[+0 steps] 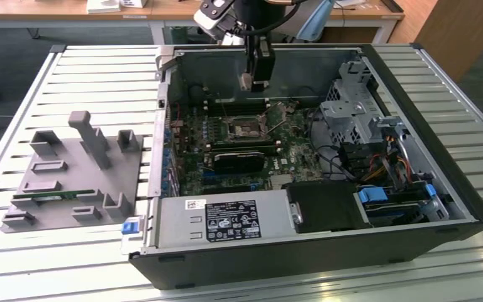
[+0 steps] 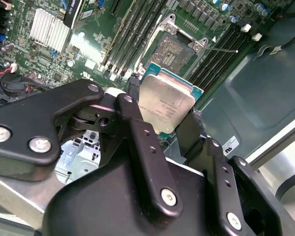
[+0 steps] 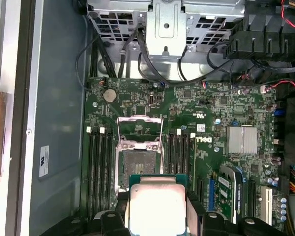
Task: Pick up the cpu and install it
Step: 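Place the cpu into insertion slot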
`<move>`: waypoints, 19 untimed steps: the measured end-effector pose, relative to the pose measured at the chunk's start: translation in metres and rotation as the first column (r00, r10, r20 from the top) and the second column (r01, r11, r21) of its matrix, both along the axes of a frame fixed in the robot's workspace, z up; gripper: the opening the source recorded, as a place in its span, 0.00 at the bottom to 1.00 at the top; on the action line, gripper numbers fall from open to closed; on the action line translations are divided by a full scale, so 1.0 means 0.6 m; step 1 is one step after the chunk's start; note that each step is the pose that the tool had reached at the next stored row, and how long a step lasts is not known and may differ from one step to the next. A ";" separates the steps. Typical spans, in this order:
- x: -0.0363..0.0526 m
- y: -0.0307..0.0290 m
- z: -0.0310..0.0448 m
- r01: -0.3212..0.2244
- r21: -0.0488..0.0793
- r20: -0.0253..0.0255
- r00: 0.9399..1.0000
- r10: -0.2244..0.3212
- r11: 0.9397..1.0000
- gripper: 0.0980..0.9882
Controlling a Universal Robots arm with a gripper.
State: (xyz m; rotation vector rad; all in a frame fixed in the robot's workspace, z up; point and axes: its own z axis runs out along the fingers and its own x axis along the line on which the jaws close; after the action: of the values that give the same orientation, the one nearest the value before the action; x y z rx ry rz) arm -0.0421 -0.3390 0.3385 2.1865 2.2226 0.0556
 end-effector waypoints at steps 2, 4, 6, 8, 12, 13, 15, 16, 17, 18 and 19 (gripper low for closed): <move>0.000 0.0000 -0.002 0.002 0.000 0.000 1.000 -0.002 1.000 0.50; 0.000 0.0000 -0.005 0.002 0.000 0.000 1.000 -0.002 1.000 0.50; 0.000 0.0000 -0.007 0.002 0.000 0.000 1.000 -0.002 1.000 0.50; 0.000 0.0000 -0.010 0.002 0.000 0.000 1.000 -0.002 1.000 0.50; 0.000 0.0014 -0.017 0.004 0.000 -0.001 1.000 -0.004 1.000 0.50; 0.000 0.0035 -0.020 0.004 0.000 -0.001 1.000 -0.004 1.000 0.50; 0.000 0.0071 -0.027 0.004 0.000 -0.003 1.000 -0.004 1.000 0.50; 0.000 0.0085 -0.030 0.004 0.000 -0.003 1.000 -0.004 1.000 0.50; 0.000 0.0095 -0.033 0.004 0.000 -0.003 1.000 -0.004 1.000 0.50; 0.000 0.0103 -0.036 0.002 0.000 -0.003 1.000 -0.002 1.000 0.50; 0.000 0.0111 -0.038 -0.001 0.000 -0.003 1.000 0.001 1.000 0.50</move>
State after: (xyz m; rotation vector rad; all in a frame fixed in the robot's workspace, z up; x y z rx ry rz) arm -0.0421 -0.3323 0.3154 2.1867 2.2252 0.0525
